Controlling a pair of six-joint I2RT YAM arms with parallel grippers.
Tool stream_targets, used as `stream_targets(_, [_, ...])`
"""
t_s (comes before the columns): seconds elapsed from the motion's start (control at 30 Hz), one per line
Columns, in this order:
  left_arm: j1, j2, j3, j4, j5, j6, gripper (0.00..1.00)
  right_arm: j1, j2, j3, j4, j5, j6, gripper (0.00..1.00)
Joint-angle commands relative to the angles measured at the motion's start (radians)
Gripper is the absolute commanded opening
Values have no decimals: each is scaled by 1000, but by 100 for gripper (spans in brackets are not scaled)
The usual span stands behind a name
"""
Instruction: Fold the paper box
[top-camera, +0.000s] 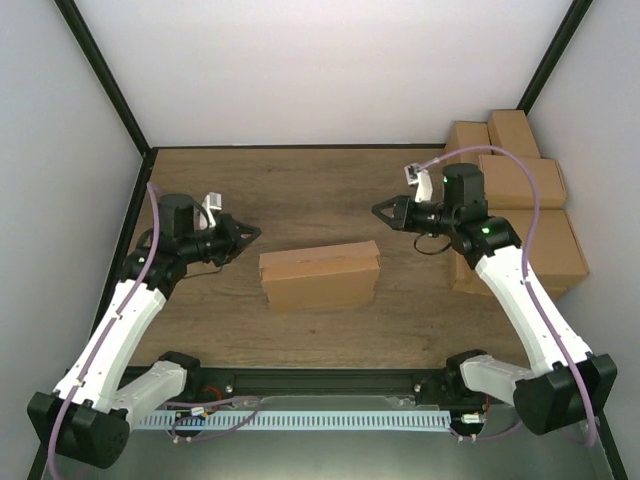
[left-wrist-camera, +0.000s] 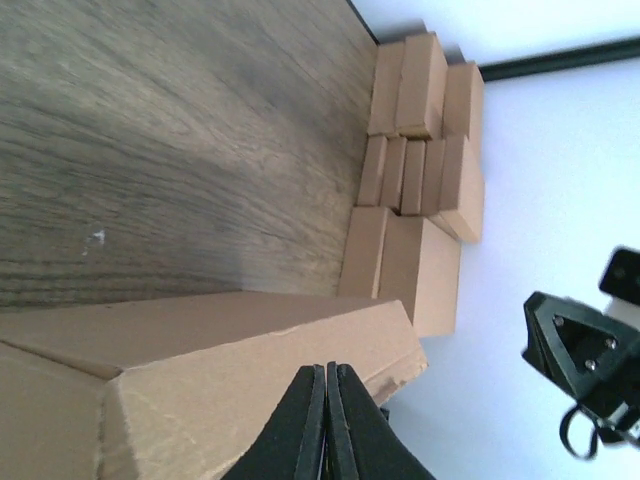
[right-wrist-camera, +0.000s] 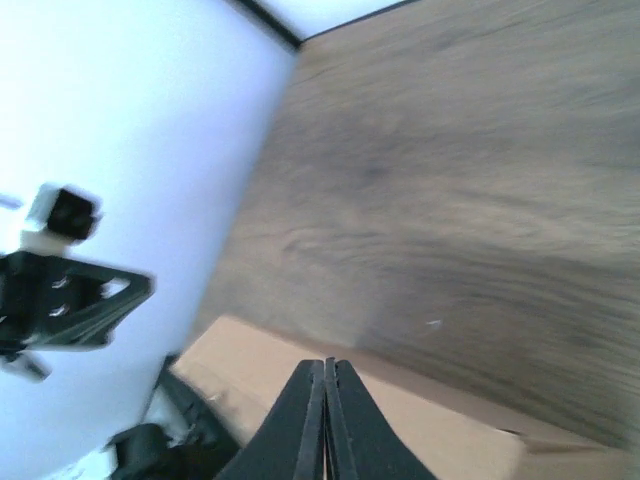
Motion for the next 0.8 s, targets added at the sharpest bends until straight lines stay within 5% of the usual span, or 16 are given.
stream_targets(0.0, [5, 26, 21, 79, 175, 47, 4, -11, 52, -50, 170, -396, 71, 1])
stream_targets(0.77, [-31, 28, -337, 323, 244, 23, 4, -11, 136, -345, 282, -433, -1, 1])
